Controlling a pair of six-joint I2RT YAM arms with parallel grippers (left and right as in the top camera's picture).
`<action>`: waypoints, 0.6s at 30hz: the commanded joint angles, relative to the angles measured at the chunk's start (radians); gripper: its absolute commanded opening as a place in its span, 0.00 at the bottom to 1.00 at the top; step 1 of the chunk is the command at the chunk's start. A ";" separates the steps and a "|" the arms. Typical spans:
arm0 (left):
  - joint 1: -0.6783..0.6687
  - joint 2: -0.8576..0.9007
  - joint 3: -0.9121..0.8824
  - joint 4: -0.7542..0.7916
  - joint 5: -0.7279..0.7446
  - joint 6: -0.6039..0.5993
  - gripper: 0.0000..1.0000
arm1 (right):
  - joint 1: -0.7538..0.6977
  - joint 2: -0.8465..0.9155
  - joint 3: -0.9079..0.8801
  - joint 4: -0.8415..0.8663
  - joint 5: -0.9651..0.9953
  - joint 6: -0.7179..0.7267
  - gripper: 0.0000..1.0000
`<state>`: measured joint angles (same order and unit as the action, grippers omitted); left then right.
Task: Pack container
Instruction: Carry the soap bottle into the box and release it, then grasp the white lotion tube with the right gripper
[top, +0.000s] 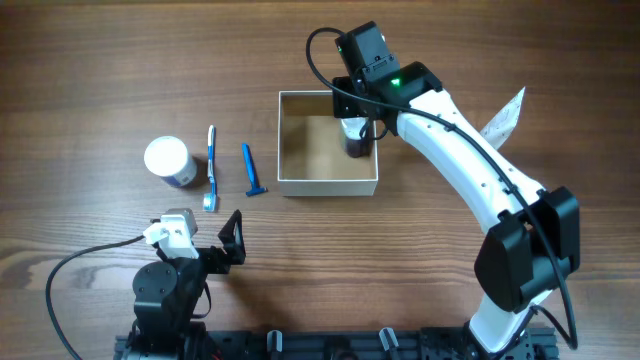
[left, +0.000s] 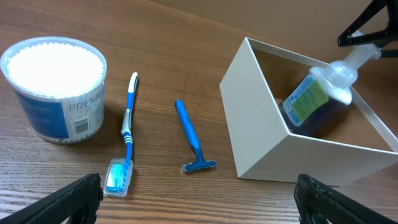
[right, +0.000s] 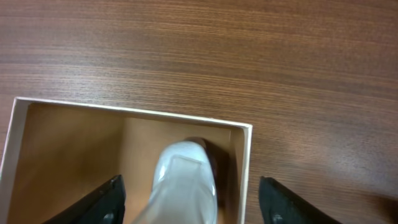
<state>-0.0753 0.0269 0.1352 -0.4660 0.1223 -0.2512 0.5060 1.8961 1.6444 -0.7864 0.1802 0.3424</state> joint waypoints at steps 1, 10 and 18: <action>0.008 -0.007 -0.001 0.002 0.008 0.012 1.00 | 0.002 -0.106 0.018 -0.002 -0.003 -0.009 0.74; 0.008 -0.007 -0.001 0.002 0.008 0.012 1.00 | -0.104 -0.411 0.018 -0.140 0.014 0.001 0.82; 0.008 -0.007 -0.001 0.002 0.008 0.012 1.00 | -0.388 -0.516 0.010 -0.322 0.079 0.031 0.82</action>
<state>-0.0753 0.0269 0.1352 -0.4660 0.1223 -0.2512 0.2165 1.3560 1.6581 -1.0672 0.2054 0.3439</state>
